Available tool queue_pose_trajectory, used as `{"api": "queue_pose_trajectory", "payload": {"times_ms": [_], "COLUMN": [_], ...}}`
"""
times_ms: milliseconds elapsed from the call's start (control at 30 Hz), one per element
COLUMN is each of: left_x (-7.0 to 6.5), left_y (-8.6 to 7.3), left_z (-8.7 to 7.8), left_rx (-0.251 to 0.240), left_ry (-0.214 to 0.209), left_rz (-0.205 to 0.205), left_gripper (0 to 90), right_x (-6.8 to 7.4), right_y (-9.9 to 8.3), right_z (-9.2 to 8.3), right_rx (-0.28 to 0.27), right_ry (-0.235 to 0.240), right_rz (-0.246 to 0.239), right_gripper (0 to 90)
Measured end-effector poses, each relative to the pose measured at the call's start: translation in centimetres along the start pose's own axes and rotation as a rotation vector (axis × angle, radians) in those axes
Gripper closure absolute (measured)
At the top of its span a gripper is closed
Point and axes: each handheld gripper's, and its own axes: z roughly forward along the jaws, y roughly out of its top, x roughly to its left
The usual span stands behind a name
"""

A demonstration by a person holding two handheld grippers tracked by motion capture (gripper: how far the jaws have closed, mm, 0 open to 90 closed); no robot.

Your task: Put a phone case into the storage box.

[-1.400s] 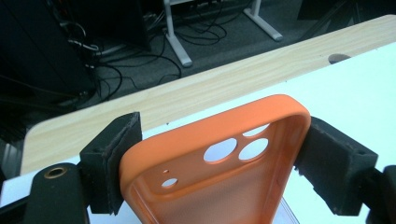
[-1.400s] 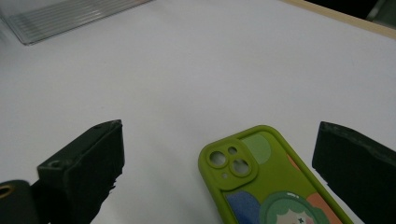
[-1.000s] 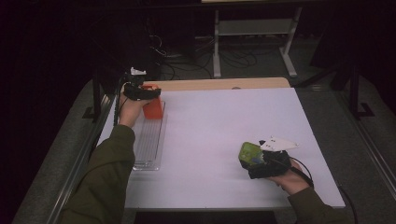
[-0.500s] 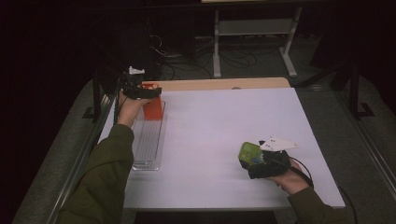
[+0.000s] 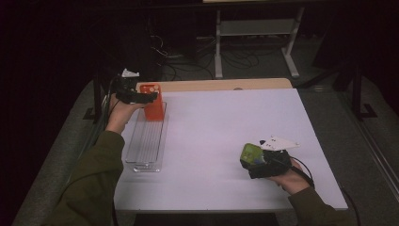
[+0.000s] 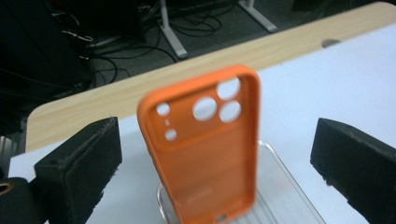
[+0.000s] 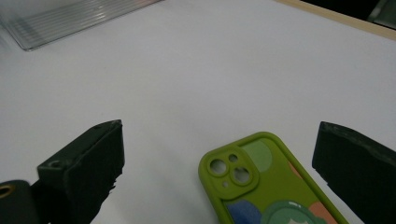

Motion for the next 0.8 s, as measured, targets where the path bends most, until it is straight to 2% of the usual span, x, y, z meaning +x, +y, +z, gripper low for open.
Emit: {"api": "queue_pose_trajectory", "payload": {"times_ms": [100, 267, 400, 567, 600, 667, 733, 800], "left_x": [-0.2, -0.7, -1.6, -3.1, -3.4, -4.2, -5.0, -5.9], "left_y": [-0.5, -1.3, -1.9, -2.4, -2.4, -2.5, -2.6, -2.7], "left_z": [-0.9, -2.3, -3.2, -4.3, -4.4, -4.5, -4.6, -4.6], "left_rx": [0.0, 0.008, 0.001, -0.006, 0.004, 0.009, 0.01, -0.005], "left_ry": [-0.039, -0.074, -0.127, -0.202, -0.217, -0.25, -0.283, -0.313], "left_rz": [-0.013, 0.025, 0.038, 0.053, 0.07, 0.077, 0.087, 0.092], "left_gripper": [1.7, 1.7, 1.7, 1.7, 1.7, 1.7, 1.7, 1.7], "right_x": [0.1, 0.0, 0.0, 0.0, 0.0, 0.1, 0.0, 0.0], "right_y": [-0.1, -0.2, -0.2, -0.1, -0.1, 0.0, 0.1, 0.0], "right_z": [0.2, 0.1, -0.2, -0.2, -0.2, -0.2, -0.2, -0.2], "right_rx": [0.009, 0.008, 0.004, 0.001, 0.001, 0.001, -0.001, 0.005], "right_ry": [0.003, 0.004, 0.0, -0.002, -0.001, 0.001, 0.004, 0.006], "right_rz": [0.001, -0.004, 0.006, -0.007, -0.009, 0.002, -0.01, -0.003], "right_gripper": [1.6, 1.7, 1.7, 1.7, 1.7, 1.7, 1.7, 1.7]}}
